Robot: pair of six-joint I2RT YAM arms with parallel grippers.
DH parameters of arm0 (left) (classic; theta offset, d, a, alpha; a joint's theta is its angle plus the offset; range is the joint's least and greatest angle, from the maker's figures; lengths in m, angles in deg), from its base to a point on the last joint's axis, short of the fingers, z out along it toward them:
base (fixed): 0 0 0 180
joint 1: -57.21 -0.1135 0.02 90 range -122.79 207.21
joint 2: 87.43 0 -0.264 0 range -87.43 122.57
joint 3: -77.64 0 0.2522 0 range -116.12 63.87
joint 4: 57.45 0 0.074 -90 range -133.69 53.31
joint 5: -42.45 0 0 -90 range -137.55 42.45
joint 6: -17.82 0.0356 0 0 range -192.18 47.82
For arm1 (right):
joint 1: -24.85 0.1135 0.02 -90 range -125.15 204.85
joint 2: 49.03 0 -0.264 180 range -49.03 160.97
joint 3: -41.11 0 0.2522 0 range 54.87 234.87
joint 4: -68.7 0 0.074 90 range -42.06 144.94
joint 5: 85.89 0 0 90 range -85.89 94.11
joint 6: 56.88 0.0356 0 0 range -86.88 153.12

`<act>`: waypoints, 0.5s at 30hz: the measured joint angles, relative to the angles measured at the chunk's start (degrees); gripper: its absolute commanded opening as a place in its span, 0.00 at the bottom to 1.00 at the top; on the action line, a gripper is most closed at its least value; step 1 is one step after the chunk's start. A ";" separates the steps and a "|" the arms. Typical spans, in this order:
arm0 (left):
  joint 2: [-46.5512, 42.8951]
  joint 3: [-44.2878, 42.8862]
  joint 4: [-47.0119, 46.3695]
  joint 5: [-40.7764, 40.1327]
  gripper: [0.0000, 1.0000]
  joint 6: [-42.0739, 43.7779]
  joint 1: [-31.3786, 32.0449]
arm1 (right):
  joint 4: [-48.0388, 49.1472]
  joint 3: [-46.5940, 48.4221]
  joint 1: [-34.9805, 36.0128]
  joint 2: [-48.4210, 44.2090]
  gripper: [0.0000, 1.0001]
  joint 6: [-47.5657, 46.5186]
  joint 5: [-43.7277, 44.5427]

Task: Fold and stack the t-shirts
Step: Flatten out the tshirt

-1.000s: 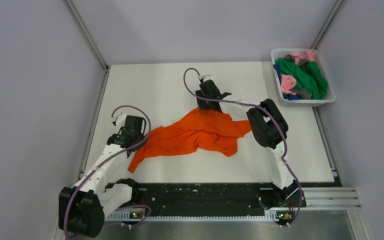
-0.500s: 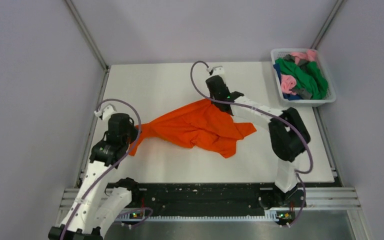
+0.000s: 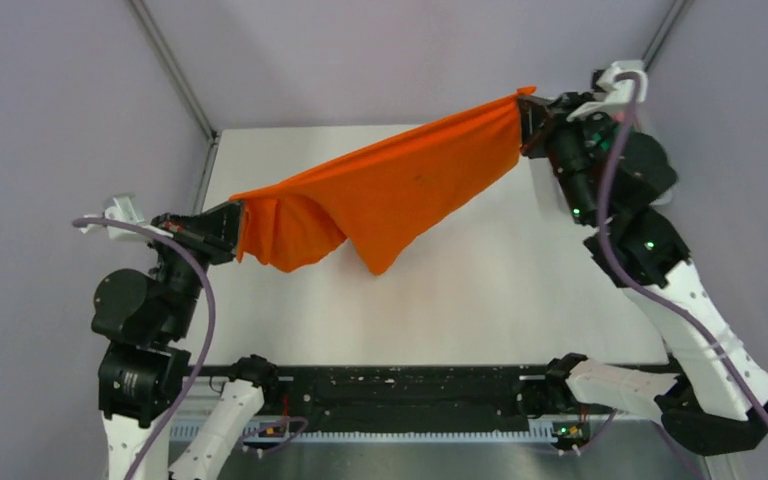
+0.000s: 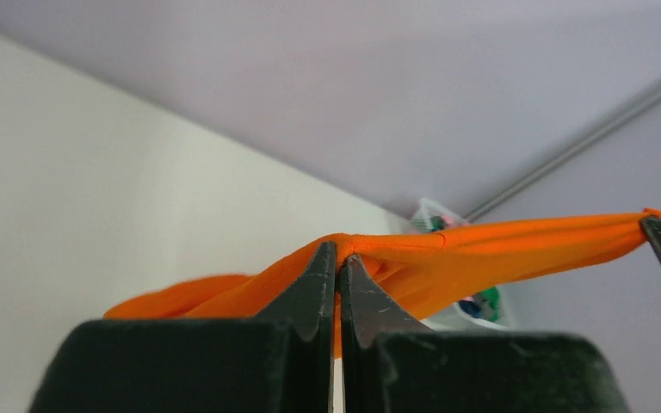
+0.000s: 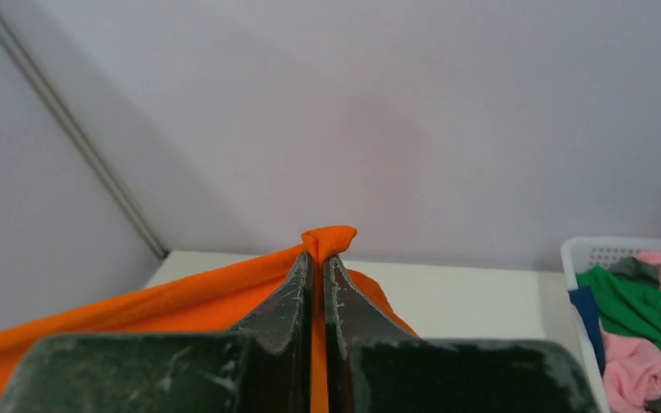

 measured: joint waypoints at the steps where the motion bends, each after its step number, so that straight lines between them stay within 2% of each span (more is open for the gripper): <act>1: 0.20 -1.33 -0.68 1.68 0.00 0.15 0.00 | -1.40 1.86 -0.02 -1.20 0.00 0.39 -2.19; 6: 3.30 -11.50 -2.43 11.06 0.00 0.94 -0.02 | -7.89 10.43 -0.04 -5.38 0.00 2.58 -12.02; 11: 5.09 -21.14 -3.69 17.16 0.00 1.46 -0.09 | -12.33 17.18 -0.04 -7.63 0.00 3.58 -17.73; 15: 7.43 -27.41 -5.09 20.37 0.00 2.43 -0.61 | -13.75 18.21 -0.07 -9.11 0.00 4.39 -19.69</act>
